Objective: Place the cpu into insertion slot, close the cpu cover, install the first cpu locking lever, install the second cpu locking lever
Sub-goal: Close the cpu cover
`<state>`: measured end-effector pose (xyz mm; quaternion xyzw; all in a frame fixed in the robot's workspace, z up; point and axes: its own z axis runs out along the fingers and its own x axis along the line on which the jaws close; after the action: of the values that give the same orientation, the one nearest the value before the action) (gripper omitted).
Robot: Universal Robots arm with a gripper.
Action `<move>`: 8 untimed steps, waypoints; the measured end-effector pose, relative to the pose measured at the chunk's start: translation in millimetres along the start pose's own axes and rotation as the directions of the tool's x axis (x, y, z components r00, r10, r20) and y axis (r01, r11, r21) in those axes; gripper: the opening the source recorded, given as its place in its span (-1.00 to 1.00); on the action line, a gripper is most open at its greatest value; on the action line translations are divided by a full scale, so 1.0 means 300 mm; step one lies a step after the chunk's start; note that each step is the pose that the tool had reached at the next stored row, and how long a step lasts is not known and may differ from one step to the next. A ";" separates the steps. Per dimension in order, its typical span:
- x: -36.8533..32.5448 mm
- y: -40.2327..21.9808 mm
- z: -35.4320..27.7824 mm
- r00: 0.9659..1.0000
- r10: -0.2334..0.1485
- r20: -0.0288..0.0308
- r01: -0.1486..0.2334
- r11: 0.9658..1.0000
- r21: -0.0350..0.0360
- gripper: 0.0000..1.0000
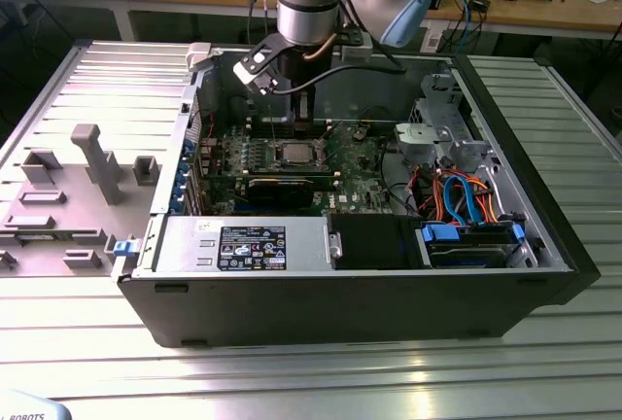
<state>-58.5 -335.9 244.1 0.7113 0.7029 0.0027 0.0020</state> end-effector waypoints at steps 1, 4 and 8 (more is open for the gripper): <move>0.000 0.000 -0.007 1.000 0.000 0.001 0.000 1.000 0.000 -0.79; 0.000 0.000 -0.024 1.000 0.000 0.004 0.000 1.000 0.000 -0.79; 0.000 0.000 -0.052 1.000 0.000 0.012 0.000 1.000 0.000 -0.79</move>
<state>-58.5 -335.9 259.5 0.7114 0.7028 -0.0014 0.0062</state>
